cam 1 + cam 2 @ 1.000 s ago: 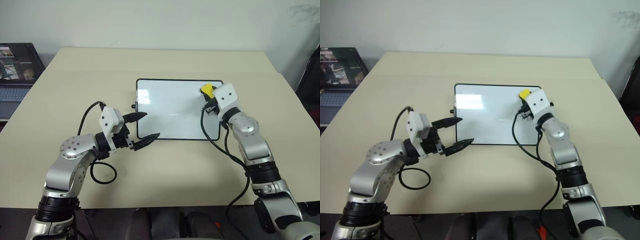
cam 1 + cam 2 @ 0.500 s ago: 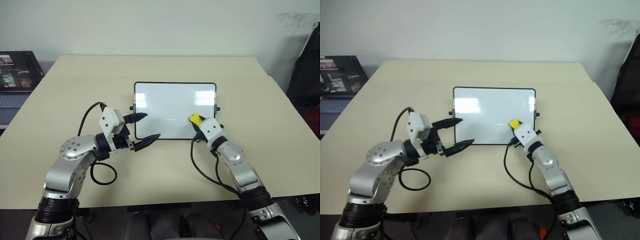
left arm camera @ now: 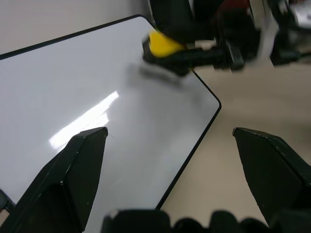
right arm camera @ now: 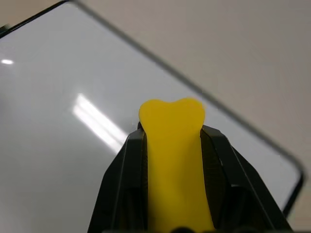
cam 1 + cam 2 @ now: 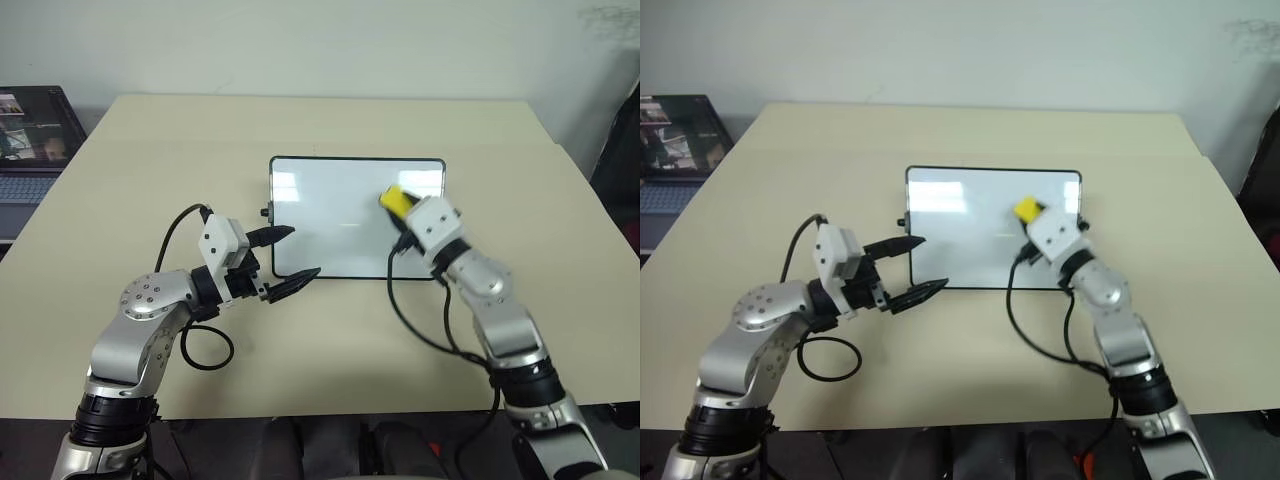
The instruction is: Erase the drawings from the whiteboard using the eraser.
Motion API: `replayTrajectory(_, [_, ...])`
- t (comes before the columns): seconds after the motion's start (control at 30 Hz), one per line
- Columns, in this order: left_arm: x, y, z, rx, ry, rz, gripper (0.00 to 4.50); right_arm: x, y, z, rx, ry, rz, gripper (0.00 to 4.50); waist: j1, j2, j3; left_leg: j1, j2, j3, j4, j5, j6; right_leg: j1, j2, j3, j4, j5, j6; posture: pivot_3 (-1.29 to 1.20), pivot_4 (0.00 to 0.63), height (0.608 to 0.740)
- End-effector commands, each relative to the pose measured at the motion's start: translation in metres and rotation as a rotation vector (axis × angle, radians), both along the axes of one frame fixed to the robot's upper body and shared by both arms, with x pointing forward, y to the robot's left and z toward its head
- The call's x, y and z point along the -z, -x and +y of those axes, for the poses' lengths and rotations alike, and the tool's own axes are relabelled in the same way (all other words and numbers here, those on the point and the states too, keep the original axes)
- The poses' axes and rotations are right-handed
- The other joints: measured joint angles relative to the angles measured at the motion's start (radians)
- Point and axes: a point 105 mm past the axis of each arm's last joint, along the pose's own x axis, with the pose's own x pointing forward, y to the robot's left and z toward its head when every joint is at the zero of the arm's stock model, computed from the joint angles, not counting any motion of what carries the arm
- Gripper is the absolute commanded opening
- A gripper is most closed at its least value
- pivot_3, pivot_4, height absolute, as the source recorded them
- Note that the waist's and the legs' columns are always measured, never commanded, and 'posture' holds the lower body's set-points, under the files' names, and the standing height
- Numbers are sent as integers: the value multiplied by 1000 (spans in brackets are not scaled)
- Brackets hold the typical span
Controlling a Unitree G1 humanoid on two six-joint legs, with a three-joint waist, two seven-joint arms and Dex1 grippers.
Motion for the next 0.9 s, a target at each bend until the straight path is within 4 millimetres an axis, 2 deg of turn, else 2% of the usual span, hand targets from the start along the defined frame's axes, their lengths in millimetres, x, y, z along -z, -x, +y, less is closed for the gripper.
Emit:
replayTrajectory(0.03, [-9,3,-3,22,3,-40,4500,-6,-12,-5,40,-11,-23,1122,2,0,0,0,0,0,0,0,0,0,0,0,-1,0,0,0,150,740])
replayTrajectory(0.17, [-8,3,-3,25,1,-39,4500,4,-25,2,51,1,-5,1122,2,0,0,0,0,1,0,0,0,1,-1,0,-2,0,0,0,150,740])
replayTrajectory(0.27, [-8,3,-3,25,2,-38,4500,26,-26,20,9,14,50,1122,-3,0,0,0,0,1,0,-1,0,1,0,1,-2,0,0,0,150,740])
replayTrajectory(0.37, [-8,4,-3,22,5,-37,4500,49,-17,39,-59,43,101,1122,-5,0,0,1,0,0,0,-1,1,1,0,0,1,0,0,0,150,740])
replayTrajectory(0.47, [-8,5,-2,16,11,-36,4500,86,3,67,-166,80,202,1122,-4,-1,-1,1,0,0,1,-2,2,1,0,0,2,0,0,0,150,740])
replayTrajectory(0.53, [-9,5,-2,14,13,-36,4500,95,9,73,-187,78,230,1122,-5,-1,-1,1,0,0,2,-2,3,1,0,0,4,0,0,0,150,740])
replayTrajectory(0.67, [-8,6,-3,17,15,-34,4500,98,14,79,-207,71,243,1122,-2,0,0,2,0,-2,3,-1,3,1,0,-1,6,1,1,0,150,740])
replayTrajectory(0.73, [-8,6,-3,20,16,-34,4500,91,16,80,-219,63,227,1122,0,0,0,2,0,-2,3,-1,4,2,0,-2,6,1,1,0,150,740])
replayTrajectory(0.83, [-10,6,-3,27,17,-34,4500,59,23,76,-235,10,165,1121,1,0,0,2,0,-3,3,-1,4,2,0,-2,6,1,1,0,150,740])
replayTrajectory(0.9, [-9,11,-6,62,3,-26,4500,40,28,65,-224,-40,156,1121,3,0,0,1,0,-3,3,-1,4,1,0,-2,5,1,0,0,150,740])
